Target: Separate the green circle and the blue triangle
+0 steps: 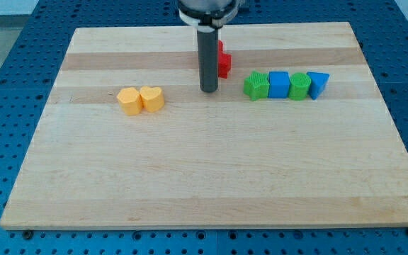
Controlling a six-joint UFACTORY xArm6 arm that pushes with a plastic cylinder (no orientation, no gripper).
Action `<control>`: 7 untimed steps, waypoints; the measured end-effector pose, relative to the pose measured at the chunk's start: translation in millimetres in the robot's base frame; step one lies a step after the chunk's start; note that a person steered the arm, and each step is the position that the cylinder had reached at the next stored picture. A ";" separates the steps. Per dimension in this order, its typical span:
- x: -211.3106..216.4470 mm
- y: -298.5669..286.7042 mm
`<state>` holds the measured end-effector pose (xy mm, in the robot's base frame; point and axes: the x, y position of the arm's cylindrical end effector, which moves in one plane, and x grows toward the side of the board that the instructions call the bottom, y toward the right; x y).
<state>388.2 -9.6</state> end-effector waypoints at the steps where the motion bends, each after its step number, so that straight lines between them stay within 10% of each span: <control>1: 41.5 21.1; 7: 20.1 187.9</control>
<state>408.2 178.3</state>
